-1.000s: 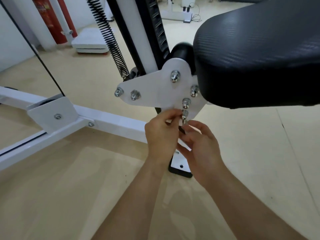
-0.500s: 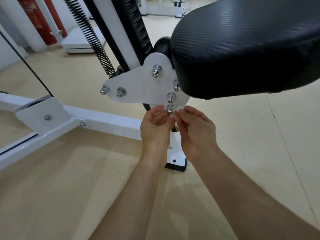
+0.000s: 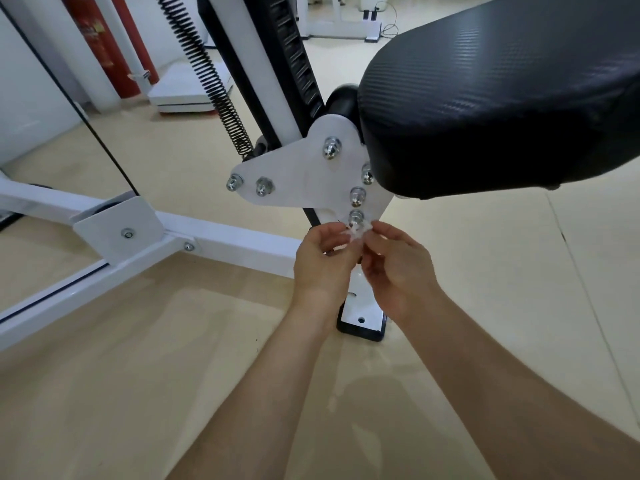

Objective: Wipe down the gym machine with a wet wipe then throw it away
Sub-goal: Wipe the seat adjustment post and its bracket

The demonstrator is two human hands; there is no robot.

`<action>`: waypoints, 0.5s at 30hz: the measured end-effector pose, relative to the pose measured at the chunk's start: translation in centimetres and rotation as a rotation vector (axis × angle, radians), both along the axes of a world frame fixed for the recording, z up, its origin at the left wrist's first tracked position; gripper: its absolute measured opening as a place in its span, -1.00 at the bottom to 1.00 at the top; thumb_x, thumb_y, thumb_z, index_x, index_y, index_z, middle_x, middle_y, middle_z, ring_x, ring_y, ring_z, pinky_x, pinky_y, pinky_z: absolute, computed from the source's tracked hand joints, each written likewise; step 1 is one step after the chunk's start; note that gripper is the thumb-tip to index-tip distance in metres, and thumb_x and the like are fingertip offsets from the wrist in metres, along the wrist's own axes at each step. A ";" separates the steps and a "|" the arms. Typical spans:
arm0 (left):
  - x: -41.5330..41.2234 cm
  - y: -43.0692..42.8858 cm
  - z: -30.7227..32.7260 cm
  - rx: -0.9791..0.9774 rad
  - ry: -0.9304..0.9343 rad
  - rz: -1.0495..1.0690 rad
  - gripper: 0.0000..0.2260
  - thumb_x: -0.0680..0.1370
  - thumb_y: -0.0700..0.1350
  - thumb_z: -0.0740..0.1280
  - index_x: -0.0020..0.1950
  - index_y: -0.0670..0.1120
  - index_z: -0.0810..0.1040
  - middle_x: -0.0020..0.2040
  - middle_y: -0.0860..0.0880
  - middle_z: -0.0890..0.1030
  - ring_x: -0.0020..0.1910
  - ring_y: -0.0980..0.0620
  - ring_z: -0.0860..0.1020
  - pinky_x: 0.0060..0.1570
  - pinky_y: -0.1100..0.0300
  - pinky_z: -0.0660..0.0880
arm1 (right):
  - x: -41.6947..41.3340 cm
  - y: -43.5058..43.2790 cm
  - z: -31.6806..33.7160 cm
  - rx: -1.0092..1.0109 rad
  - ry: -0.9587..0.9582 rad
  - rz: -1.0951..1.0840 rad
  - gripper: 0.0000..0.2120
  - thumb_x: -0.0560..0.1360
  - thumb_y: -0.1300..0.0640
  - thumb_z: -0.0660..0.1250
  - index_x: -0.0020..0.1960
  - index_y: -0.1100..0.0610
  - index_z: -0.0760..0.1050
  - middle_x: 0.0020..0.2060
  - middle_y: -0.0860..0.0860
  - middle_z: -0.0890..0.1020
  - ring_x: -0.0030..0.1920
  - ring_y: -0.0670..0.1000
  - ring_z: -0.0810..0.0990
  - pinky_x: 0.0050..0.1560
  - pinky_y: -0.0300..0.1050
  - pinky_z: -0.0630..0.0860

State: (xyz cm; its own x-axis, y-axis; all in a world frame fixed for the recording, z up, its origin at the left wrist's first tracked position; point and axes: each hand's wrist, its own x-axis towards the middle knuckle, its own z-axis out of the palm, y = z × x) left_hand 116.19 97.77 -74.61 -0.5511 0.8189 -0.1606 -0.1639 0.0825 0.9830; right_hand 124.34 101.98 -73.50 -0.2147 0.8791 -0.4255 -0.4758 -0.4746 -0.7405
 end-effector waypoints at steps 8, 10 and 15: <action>-3.7 -3.9 0.6 -0.072 -0.076 -0.108 -0.97 0.51 -0.10 0.42 -0.11 -0.03 0.65 -0.24 0.06 0.62 -0.28 0.14 0.51 -0.20 0.21 0.37 | 1.8 -1.7 0.4 0.109 -0.146 0.283 -0.73 0.57 0.46 0.13 -0.02 0.22 0.56 -0.09 0.16 0.66 -0.24 0.01 0.68 -0.30 -0.25 0.49; -4.6 -4.1 0.8 -0.093 -0.115 -0.026 -0.93 0.52 -0.07 0.41 -0.15 -0.01 0.65 -0.20 0.06 0.64 -0.21 0.13 0.53 -0.13 0.19 0.39 | 1.5 -1.9 0.5 0.122 -0.239 0.246 -0.65 0.54 0.49 0.07 -0.07 0.18 0.55 -0.05 0.17 0.63 -0.28 -0.01 0.66 -0.31 -0.21 0.45; -6.8 -4.0 0.6 -0.070 0.083 0.148 -0.94 0.56 -0.09 0.35 -0.09 -0.04 0.55 -0.25 0.07 0.60 -0.30 0.13 0.52 -0.21 0.22 0.41 | 1.2 -2.0 -0.4 0.212 -0.495 0.206 -0.63 0.48 0.45 0.00 -0.11 0.11 0.50 -0.09 0.10 0.54 -0.40 -0.06 0.52 -0.37 -0.19 0.37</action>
State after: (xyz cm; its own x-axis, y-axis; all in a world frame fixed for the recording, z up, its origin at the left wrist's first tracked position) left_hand 109.41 93.80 -74.06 -0.6789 0.7158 -0.1633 -0.0974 0.1326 0.9864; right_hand 125.53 99.96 -73.93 -0.2103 0.9176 -0.3374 0.0380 -0.3372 -0.9407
